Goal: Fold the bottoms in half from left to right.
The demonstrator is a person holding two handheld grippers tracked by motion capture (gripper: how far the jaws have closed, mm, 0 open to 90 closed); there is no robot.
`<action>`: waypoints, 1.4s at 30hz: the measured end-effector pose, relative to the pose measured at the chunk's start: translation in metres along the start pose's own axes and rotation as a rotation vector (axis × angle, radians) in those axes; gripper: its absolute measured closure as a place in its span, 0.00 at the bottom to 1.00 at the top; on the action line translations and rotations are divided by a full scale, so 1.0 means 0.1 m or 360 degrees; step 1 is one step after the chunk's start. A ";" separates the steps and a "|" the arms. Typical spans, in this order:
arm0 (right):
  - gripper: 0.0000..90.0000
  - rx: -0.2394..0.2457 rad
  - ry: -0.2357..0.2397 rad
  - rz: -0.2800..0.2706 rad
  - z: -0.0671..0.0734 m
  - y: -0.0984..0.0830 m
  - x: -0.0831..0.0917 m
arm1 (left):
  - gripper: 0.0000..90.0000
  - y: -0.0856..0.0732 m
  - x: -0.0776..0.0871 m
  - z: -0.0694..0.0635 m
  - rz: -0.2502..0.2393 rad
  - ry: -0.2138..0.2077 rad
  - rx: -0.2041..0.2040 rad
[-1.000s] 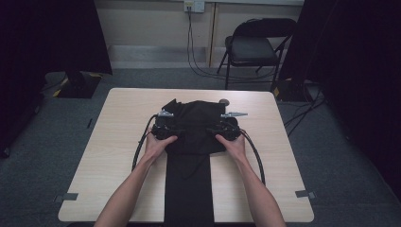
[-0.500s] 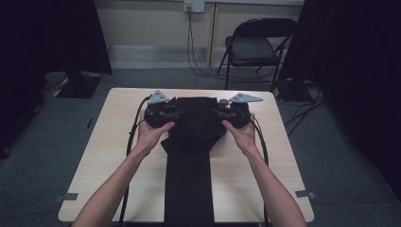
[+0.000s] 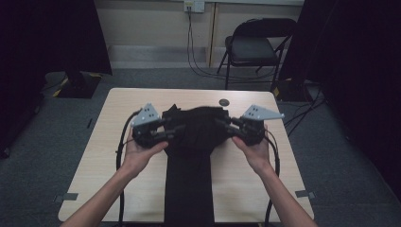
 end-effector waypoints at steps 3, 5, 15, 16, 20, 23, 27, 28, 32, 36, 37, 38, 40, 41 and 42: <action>0.82 -0.0001 0.0021 0.0178 0.11 -0.47 -0.06 | 0.66 -0.35 -0.10 0.00 0.0110 -0.0025 0.0079; 0.82 -0.0020 0.0032 0.0214 0.12 -0.59 -0.08 | 0.66 -0.54 -0.16 -0.02 0.0158 -0.0047 0.0100; 0.80 -0.0059 0.0132 0.0470 0.26 -1.26 -0.01 | 0.49 -0.92 -0.14 -0.26 0.0375 -0.0327 0.0119; 0.79 -0.0031 0.0142 0.0505 0.30 -1.31 0.07 | 0.47 -0.91 -0.08 -0.24 0.0315 -0.0357 0.0133; 0.75 -0.0014 0.0158 0.0552 0.39 -1.40 0.18 | 0.45 -0.86 0.03 -0.14 0.0173 -0.0377 0.0208; 0.69 -0.0002 0.0173 0.0576 0.43 -1.42 0.26 | 0.45 -0.88 0.02 -0.05 0.0185 -0.0299 0.0253; 0.52 -0.0091 0.0164 0.0477 0.39 -1.34 0.44 | 0.48 -0.97 -0.12 0.16 0.0296 -0.0107 0.0319; 0.51 -0.0116 0.0166 0.0446 0.37 -1.30 0.45 | 0.48 -1.00 -0.23 0.24 0.0396 -0.0034 0.0292; 0.51 -0.0170 0.0154 0.0353 0.29 -1.20 0.44 | 0.46 -1.02 -0.37 0.22 0.0458 -0.0036 0.0240; 0.57 -0.0107 0.0040 0.0386 0.22 -1.12 0.18 | 0.44 -1.07 -0.48 -0.02 0.0589 -0.0098 0.0103; 0.57 -0.0111 0.0044 0.0413 0.21 -1.13 0.09 | 0.43 -1.07 -0.48 -0.02 0.0589 -0.0098 0.0103; 0.58 -0.0103 0.0046 0.0433 0.20 -1.14 0.01 | 0.43 -1.09 -0.50 -0.13 0.0614 -0.0134 0.0019; 0.58 -0.0071 0.0049 0.0494 0.20 -1.18 -0.16 | 0.40 -1.08 -0.49 -0.20 0.0615 -0.0180 0.0007; 0.58 -0.0054 0.0050 0.0516 0.20 -1.19 -0.24 | 0.39 -1.08 -0.49 -0.22 0.0611 -0.0213 -0.0003; 0.58 -0.0056 0.0068 0.0540 0.21 -1.21 -0.30 | 0.39 -1.08 -0.48 -0.25 0.0604 -0.0230 -0.0012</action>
Point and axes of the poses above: each handheld gripper's, and its own axes: x roughly backward along the jaws, y roughly out of its top, z roughly to its left, the point moved 1 cm from there along -x, roughly forward along the jaws, and after that the axes turned 6 degrees about -y, right-handed, at the moved point
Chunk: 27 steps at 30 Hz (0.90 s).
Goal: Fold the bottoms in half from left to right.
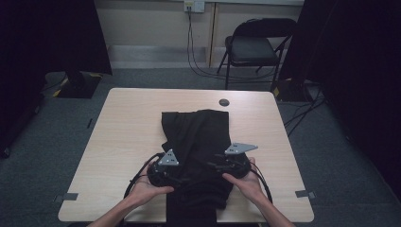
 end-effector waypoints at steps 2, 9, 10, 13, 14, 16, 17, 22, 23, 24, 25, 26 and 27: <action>0.58 0.0021 0.0021 0.0045 0.02 0.01 -0.08 | 0.38 0.00 0.02 -0.02 -0.0009 -0.0027 -0.0013; 0.58 0.0186 0.0130 0.0192 0.36 -0.20 -0.04 | 0.40 -0.06 0.09 0.13 -0.0046 0.0114 0.0109; 0.59 0.0217 0.0160 0.0199 0.43 -0.23 -0.01 | 0.40 -0.06 0.10 0.16 -0.0046 0.0141 0.0123; 0.61 0.0291 0.0197 0.0206 0.60 -0.32 0.09 | 0.40 -0.07 0.10 0.22 -0.0050 0.0158 0.0160; 0.61 0.0316 0.0210 0.0207 0.64 -0.35 0.12 | 0.40 -0.09 0.09 0.27 -0.0060 0.0175 0.0209; 0.61 0.0343 0.0215 0.0209 0.70 -0.41 0.16 | 0.41 -0.11 0.08 0.32 -0.0046 0.0173 0.0238; 0.61 0.0343 0.0215 0.0209 0.70 -0.41 0.16 | 0.43 -0.11 0.08 0.32 -0.0046 0.0173 0.0238; 0.64 0.0384 0.0322 0.0253 0.78 -0.47 0.16 | 0.48 -0.07 0.08 0.38 -0.0090 0.0234 0.0227; 0.63 0.0398 0.0346 0.0257 0.80 -0.47 0.17 | 0.53 -0.07 0.10 0.39 -0.0111 0.0232 0.0229; 0.62 0.0420 0.0356 0.0258 0.82 -0.46 0.19 | 0.61 -0.07 0.11 0.40 -0.0124 0.0233 0.0210; 0.60 0.0413 0.0374 0.0253 0.83 -0.45 0.20 | 0.68 -0.07 0.11 0.39 -0.0122 0.0238 0.0205; 0.58 0.0402 0.0388 0.0245 0.82 -0.44 0.21 | 0.74 -0.08 0.11 0.40 -0.0109 0.0214 0.0203; 0.57 0.0389 0.0386 0.0232 0.81 -0.43 0.21 | 0.78 -0.08 0.10 0.40 -0.0097 0.0205 0.0195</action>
Point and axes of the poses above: each handheld gripper's, and its own axes: x roughly backward along the jaws, y roughly out of its top, z roughly to its left, the point moved 1 cm from there along -x, roughly forward along the jaws, and after that the axes turned 6 degrees about -y, right-handed, at the moved point
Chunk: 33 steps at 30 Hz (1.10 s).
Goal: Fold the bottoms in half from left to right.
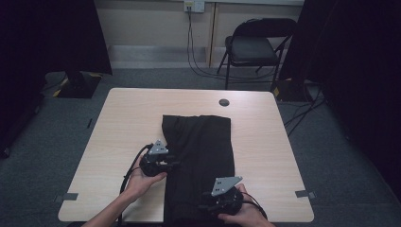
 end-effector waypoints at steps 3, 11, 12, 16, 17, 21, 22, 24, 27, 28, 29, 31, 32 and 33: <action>0.55 -0.0054 -0.0054 -0.0060 -0.11 0.06 -0.01 | 0.82 0.03 -0.02 0.01 -0.0013 -0.0020 0.0015; 0.57 -0.0200 -0.0281 -0.0106 -0.60 0.25 -0.21 | 0.67 0.18 -0.11 0.28 -0.0022 0.0057 0.0076; 0.56 -0.0207 -0.0295 -0.0096 -0.63 0.26 -0.24 | 0.67 0.17 -0.16 0.33 0.0005 0.0085 0.0078; 0.49 -0.0236 -0.0411 -0.0050 -0.79 0.25 -0.40 | 0.66 0.09 -0.29 0.40 0.0116 0.0139 0.0109; 0.47 -0.0258 -0.0423 -0.0045 -0.84 0.23 -0.43 | 0.65 0.04 -0.31 0.39 0.0116 0.0160 0.0042; 0.45 -0.0248 -0.0421 -0.0035 -0.85 0.18 -0.45 | 0.64 0.00 -0.25 0.31 0.0166 0.0153 0.0006; 0.45 -0.0234 -0.0413 -0.0027 -0.81 0.16 -0.44 | 0.64 -0.01 -0.24 0.29 0.0163 0.0151 0.0014; 0.45 -0.0224 -0.0388 -0.0026 -0.74 0.11 -0.39 | 0.64 -0.04 -0.20 0.24 0.0188 0.0135 0.0001; 0.45 -0.0180 -0.0365 -0.0014 -0.66 0.06 -0.34 | 0.64 -0.07 -0.14 0.17 0.0226 0.0089 -0.0016; 0.45 -0.0169 -0.0349 -0.0020 -0.57 0.01 -0.30 | 0.65 -0.12 -0.07 0.12 0.0249 0.0007 0.0007; 0.45 -0.0170 -0.0341 -0.0024 -0.52 -0.01 -0.28 | 0.66 -0.15 -0.03 0.09 0.0245 -0.0025 0.0021; 0.45 -0.0152 -0.0332 0.0003 -0.38 -0.04 -0.23 | 0.66 -0.14 0.03 0.05 0.0221 -0.0045 -0.0007; 0.45 -0.0149 -0.0321 0.0018 -0.31 -0.05 -0.21 | 0.66 -0.10 0.06 0.03 0.0181 -0.0034 -0.0024; 0.45 -0.0138 -0.0313 0.0033 -0.25 -0.06 -0.19 | 0.66 -0.06 0.08 0.04 0.0131 -0.0032 -0.0019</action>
Point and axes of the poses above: each handheld gripper's, and its own axes: x roughly backward along the jaws, y roughly out of its top, z roughly to its left, the point moved 1 cm from there along -x, roughly forward along the jaws, and after that the axes turned 6 degrees about -y, right-handed, at the moved point
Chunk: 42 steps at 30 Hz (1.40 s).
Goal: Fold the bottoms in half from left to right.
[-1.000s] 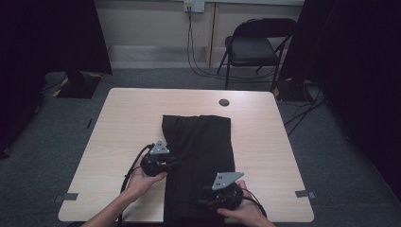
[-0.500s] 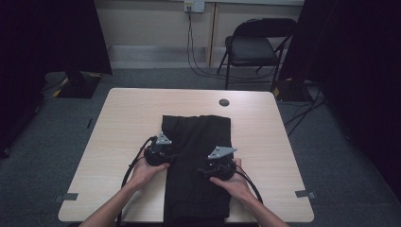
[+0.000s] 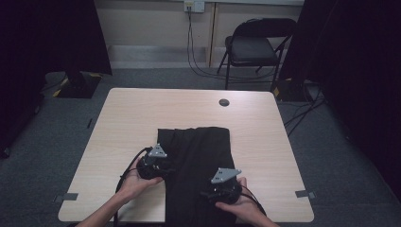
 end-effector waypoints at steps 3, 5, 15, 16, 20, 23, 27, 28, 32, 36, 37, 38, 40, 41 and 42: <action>0.44 0.0023 0.0033 0.0047 0.11 -0.03 0.08 | 0.63 0.15 0.06 0.04 -0.0131 0.0052 0.0004; 0.46 0.0029 0.0073 0.0036 0.07 -0.04 0.09 | 0.56 0.27 0.09 0.11 -0.0197 0.0091 0.0012; 0.32 -0.0155 -0.0244 -0.0207 -0.96 0.56 -0.09 | 0.32 0.54 -0.19 0.61 -0.0121 0.0226 0.0113; 0.29 -0.0190 -0.0269 -0.0231 -1.08 0.61 -0.13 | 0.31 0.51 -0.23 0.65 -0.0095 0.0230 0.0140; 0.26 -0.0246 -0.0334 -0.0216 -1.42 0.68 -0.33 | 0.30 0.40 -0.30 0.77 -0.0067 0.0206 0.0193; 0.30 -0.0241 -0.0361 -0.0112 -1.57 0.64 -0.50 | 0.27 0.35 -0.33 0.82 -0.0055 0.0218 0.0207; 0.27 -0.0260 -0.0365 -0.0058 -1.64 0.60 -0.61 | 0.19 0.31 -0.39 0.87 -0.0038 0.0224 0.0238; 0.27 -0.0260 -0.0357 -0.0031 -1.65 0.59 -0.64 | 0.18 0.31 -0.40 0.87 -0.0030 0.0218 0.0244; 0.24 -0.0306 -0.0320 -0.0015 -1.70 0.58 -0.70 | 0.16 0.28 -0.43 0.88 -0.0050 0.0197 0.0290; 0.22 -0.0302 -0.0287 0.0003 -1.67 0.57 -0.77 | 0.16 0.27 -0.44 0.87 -0.0041 0.0210 0.0260; 0.22 -0.0312 -0.0279 -0.0007 -1.67 0.57 -0.77 | 0.16 0.27 -0.44 0.87 -0.0041 0.0210 0.0260; 0.22 -0.0313 -0.0274 -0.0013 -1.68 0.56 -0.76 | 0.16 0.28 -0.45 0.87 -0.0022 0.0212 0.0242; 0.22 -0.0275 -0.0279 -0.0003 -1.64 0.56 -0.76 | 0.16 0.29 -0.45 0.87 -0.0005 0.0218 0.0232; 0.22 -0.0238 -0.0280 0.0015 -1.62 0.56 -0.76 | 0.16 0.30 -0.46 0.86 0.0015 0.0227 0.0228; 0.22 -0.0217 -0.0268 0.0025 -1.59 0.56 -0.75 | 0.17 0.31 -0.46 0.86 0.0028 0.0222 0.0228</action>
Point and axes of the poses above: each handheld gripper's, and its own axes: x roughly backward along the jaws, y roughly out of its top, z roughly to its left, the point moved 1 cm from there along -x, roughly forward along the jaws, and after that the axes turned 6 degrees about -y, right-handed, at the moved point
